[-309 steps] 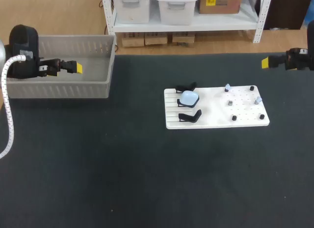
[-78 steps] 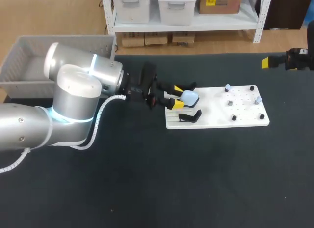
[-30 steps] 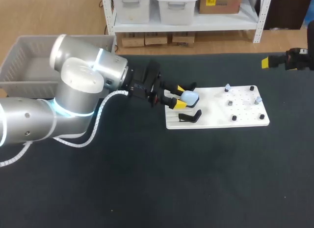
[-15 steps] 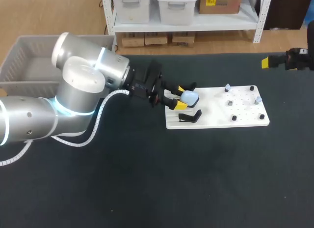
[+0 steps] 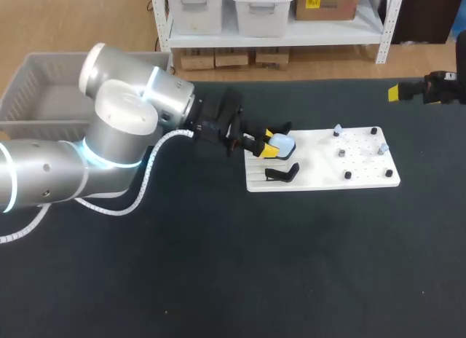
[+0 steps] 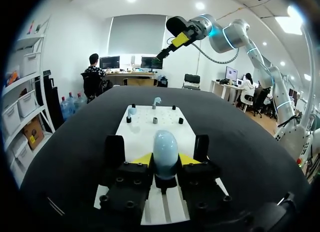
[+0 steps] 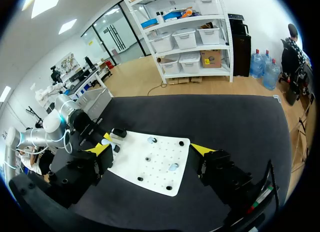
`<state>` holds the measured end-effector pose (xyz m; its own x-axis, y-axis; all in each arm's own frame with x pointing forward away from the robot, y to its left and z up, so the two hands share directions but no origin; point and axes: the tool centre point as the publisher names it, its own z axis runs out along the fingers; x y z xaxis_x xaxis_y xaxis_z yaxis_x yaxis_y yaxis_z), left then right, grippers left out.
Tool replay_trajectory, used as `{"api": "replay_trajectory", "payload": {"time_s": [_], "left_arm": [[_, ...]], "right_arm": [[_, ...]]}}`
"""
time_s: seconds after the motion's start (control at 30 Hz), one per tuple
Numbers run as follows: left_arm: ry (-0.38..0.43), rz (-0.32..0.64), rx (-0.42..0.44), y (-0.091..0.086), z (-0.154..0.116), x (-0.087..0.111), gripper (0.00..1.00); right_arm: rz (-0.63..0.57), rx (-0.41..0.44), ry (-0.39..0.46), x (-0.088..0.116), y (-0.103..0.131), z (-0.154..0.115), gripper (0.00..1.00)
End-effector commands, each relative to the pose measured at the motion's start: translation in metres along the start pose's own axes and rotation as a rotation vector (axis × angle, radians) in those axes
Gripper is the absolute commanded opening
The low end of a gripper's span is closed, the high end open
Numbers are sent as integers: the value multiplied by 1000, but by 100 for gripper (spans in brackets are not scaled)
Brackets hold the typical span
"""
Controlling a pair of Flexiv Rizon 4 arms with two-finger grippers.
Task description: Pick up each earbud case from the left stands, insert the matching earbuds, close the lid, and place the case in the box.
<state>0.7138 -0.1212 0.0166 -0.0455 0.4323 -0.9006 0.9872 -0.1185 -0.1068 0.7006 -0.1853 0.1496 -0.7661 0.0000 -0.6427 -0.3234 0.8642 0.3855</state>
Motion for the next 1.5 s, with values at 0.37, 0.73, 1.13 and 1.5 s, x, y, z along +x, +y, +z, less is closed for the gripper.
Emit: {"api": "replay_trajectory", "payload": {"time_s": [0.37, 0.73, 1.13, 1.5], "left_arm": [[-155, 14, -59, -18, -53, -25, 0], [-406, 26, 0, -43, -112, -75, 0], [-417, 46, 19, -63, -107, -102, 0], [-460, 40, 32, -68, -104, -101, 0]], "right_arm": [[0, 0, 0, 0, 0, 0, 100], [0, 0, 0, 0, 0, 0, 100], [0, 0, 0, 0, 0, 0, 100], [0, 0, 0, 0, 0, 0, 100]]}}
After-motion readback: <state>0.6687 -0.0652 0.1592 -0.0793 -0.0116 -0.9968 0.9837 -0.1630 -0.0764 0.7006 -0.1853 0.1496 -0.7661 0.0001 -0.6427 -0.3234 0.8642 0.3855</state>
